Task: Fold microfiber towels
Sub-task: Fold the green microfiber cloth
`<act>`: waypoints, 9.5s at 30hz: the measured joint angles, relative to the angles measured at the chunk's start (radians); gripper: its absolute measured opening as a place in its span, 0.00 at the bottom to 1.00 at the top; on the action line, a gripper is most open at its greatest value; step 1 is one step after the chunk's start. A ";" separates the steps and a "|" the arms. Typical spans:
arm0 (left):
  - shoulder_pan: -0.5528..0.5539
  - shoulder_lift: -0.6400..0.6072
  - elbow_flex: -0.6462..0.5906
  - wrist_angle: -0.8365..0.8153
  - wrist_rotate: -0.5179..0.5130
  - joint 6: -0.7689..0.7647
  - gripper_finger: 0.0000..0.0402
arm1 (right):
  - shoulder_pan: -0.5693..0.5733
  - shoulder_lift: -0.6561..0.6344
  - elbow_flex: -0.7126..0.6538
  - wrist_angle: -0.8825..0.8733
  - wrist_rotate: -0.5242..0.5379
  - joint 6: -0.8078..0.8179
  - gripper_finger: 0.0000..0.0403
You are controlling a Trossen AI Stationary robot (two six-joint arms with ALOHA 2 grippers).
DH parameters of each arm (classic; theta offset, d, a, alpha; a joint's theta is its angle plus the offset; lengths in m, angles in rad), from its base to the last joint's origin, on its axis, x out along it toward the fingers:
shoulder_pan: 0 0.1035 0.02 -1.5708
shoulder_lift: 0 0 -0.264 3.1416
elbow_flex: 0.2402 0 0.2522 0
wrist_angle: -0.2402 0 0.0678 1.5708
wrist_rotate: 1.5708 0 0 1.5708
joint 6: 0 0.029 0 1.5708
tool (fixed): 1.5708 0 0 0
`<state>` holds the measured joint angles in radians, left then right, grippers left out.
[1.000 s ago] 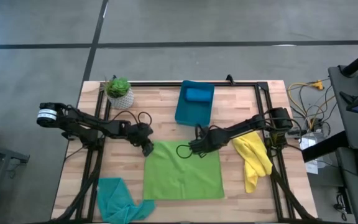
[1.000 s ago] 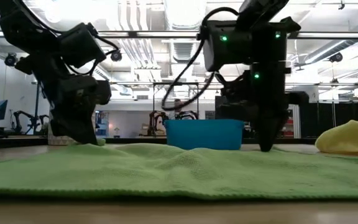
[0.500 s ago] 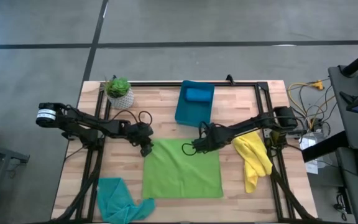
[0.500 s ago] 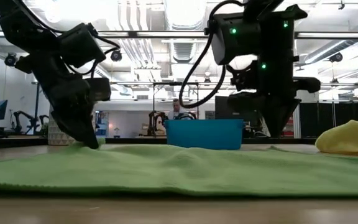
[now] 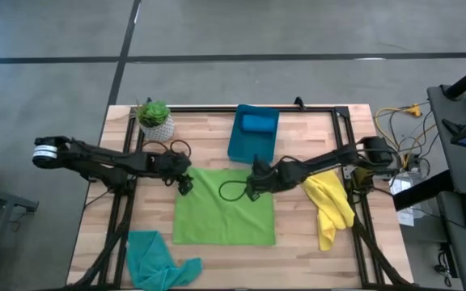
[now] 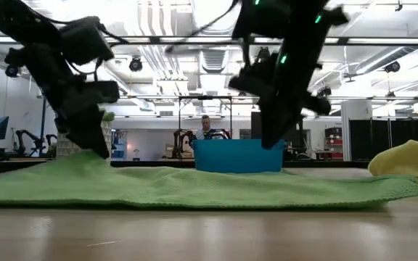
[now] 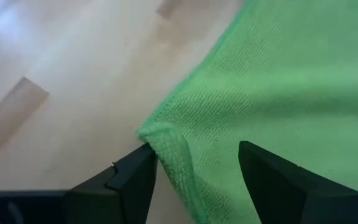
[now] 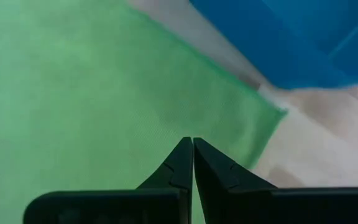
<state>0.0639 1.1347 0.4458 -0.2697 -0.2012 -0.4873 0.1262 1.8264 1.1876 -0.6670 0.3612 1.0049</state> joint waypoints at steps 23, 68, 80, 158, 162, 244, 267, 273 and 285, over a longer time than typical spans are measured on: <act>-0.014 -0.248 0.001 -0.001 0.295 -0.096 0.53 | 0.000 -0.004 -0.025 -0.224 0.070 -0.068 0.02; -0.702 0.569 0.280 0.021 0.089 0.093 0.23 | 0.458 -0.464 -0.476 0.546 -0.160 -0.175 0.02; -0.700 0.556 0.331 -0.050 0.062 0.095 0.00 | 0.474 -0.454 -0.476 0.566 -0.226 -0.347 0.03; -0.653 0.218 0.332 -0.090 0.137 0.085 0.00 | 0.414 -0.199 -0.137 0.200 -0.467 -0.663 0.02; -0.612 0.220 0.332 -0.091 0.118 0.145 0.00 | 0.371 -0.222 -0.185 0.213 -0.478 -0.664 0.02; -0.180 0.181 0.120 -0.075 -0.127 0.231 0.03 | -0.193 -0.333 -0.457 0.302 -0.491 -0.864 0.03; -0.131 0.060 0.113 -0.053 0.221 0.236 0.24 | -0.113 -0.531 -0.440 0.396 -0.473 -0.438 0.38; -0.159 0.161 0.109 -0.049 0.293 0.259 0.02 | 0.017 -0.476 -0.440 0.546 -0.370 -0.298 0.33; -0.292 0.325 0.133 0.082 0.623 0.158 0.00 | 0.142 -0.333 -0.392 0.577 -0.281 -0.072 0.28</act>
<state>-0.2277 1.4593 0.5790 -0.1878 0.4213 -0.3294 0.2684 1.4939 0.7956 -0.0898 0.0803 0.9328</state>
